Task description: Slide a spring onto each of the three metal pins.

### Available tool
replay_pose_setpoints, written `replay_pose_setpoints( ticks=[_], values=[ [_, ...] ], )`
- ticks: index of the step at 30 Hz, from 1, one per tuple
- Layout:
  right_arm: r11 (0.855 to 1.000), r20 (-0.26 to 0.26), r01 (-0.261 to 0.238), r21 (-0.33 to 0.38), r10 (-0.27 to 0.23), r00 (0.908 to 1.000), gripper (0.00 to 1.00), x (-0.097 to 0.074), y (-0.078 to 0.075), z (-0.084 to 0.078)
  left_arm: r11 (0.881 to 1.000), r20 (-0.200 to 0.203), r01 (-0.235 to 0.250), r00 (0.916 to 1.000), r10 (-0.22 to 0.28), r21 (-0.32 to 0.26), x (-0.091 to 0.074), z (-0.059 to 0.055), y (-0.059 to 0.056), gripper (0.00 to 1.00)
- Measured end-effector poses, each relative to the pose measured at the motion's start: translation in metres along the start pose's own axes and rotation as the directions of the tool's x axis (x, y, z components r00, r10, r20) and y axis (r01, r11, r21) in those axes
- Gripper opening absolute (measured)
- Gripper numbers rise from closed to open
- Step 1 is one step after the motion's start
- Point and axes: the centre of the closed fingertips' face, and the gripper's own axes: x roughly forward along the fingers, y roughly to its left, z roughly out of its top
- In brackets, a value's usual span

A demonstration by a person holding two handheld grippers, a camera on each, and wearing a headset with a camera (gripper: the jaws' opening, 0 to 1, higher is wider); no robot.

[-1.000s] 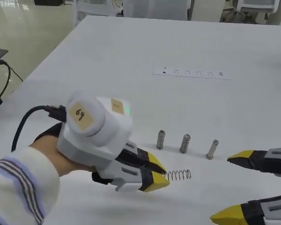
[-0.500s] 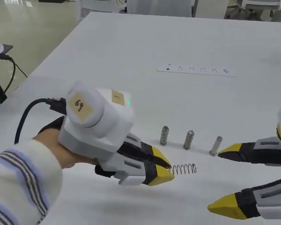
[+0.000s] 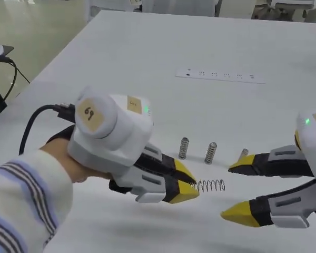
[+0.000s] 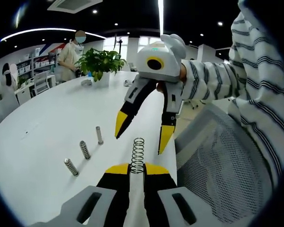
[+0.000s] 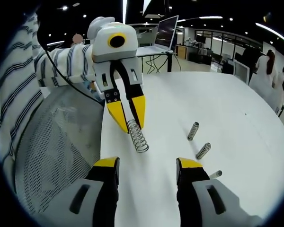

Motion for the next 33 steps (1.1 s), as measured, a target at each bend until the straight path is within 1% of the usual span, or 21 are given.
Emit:
replay_pose_setpoints(
  ticks=[3, 7, 10, 14, 16, 19, 22, 26, 28, 30, 31, 33],
  values=[
    [1.000, 0.010, -0.012, 0.002, 0.012, 0.9999, 0.40, 0.000, 0.002, 0.002, 1.000, -0.002, 0.006, 1.0000, -0.006, 0.007, 0.000, 0.000, -0.001, 0.03],
    [0.999, 0.032, -0.045, 0.002, 0.045, 0.9985, 0.39, 0.000, 0.009, 0.007, 1.000, -0.010, 0.007, 0.9999, -0.007, 0.006, 0.000, -0.002, -0.001, 0.03],
    [0.998, 0.043, -0.055, -0.004, 0.055, 0.9975, 0.36, 0.000, 0.011, 0.010, 1.000, -0.009, 0.006, 0.9999, -0.006, 0.009, 0.001, -0.002, -0.001, 0.03],
    [0.997, 0.059, -0.072, 0.011, 0.071, 0.9957, 0.30, 0.001, 0.013, 0.013, 1.000, -0.006, 0.013, 0.9999, -0.013, 0.008, 0.001, -0.001, -0.002, 0.03],
    [0.996, 0.076, -0.086, 0.014, 0.085, 0.9935, 0.29, 0.002, 0.016, 0.016, 1.000, -0.006, 0.019, 0.9998, -0.019, -0.002, 0.002, 0.000, -0.004, 0.03],
    [0.995, 0.093, -0.095, 0.013, 0.094, 0.9912, 0.23, 0.001, 0.017, 0.019, 1.000, -0.005, 0.022, 0.9997, -0.022, -0.002, 0.002, 0.000, -0.004, 0.03],
    [0.995, 0.098, -0.104, 0.009, 0.102, 0.9899, 0.19, 0.002, 0.018, 0.020, 1.000, -0.002, 0.027, 0.9996, -0.027, -0.002, 0.003, 0.000, -0.006, 0.03],
    [0.994, 0.083, -0.111, -0.004, 0.111, 0.9904, 0.17, 0.002, 0.019, 0.017, 0.999, 0.011, 0.033, 0.9994, -0.033, 0.004, 0.002, 0.003, -0.007, 0.03],
    [0.994, 0.087, -0.113, -0.005, 0.113, 0.9898, 0.14, 0.002, 0.020, 0.018, 0.999, 0.011, 0.034, 0.9993, -0.034, 0.002, 0.002, 0.002, -0.008, 0.03],
    [0.992, 0.107, -0.123, 0.009, 0.121, 0.9868, 0.10, 0.001, 0.020, 0.020, 0.999, 0.001, 0.040, 0.9992, -0.040, 0.007, 0.002, 0.000, -0.010, 0.03],
    [0.991, 0.116, -0.132, 0.020, 0.129, 0.9849, 0.10, 0.000, 0.020, 0.021, 0.999, 0.001, 0.041, 0.9991, -0.041, 0.006, 0.003, 0.000, -0.011, 0.03],
    [0.990, 0.116, -0.137, 0.024, 0.133, 0.9842, 0.10, 0.000, 0.021, 0.021, 0.999, 0.003, 0.042, 0.9991, -0.042, 0.001, 0.003, -0.001, -0.012, 0.03]
  ],
)
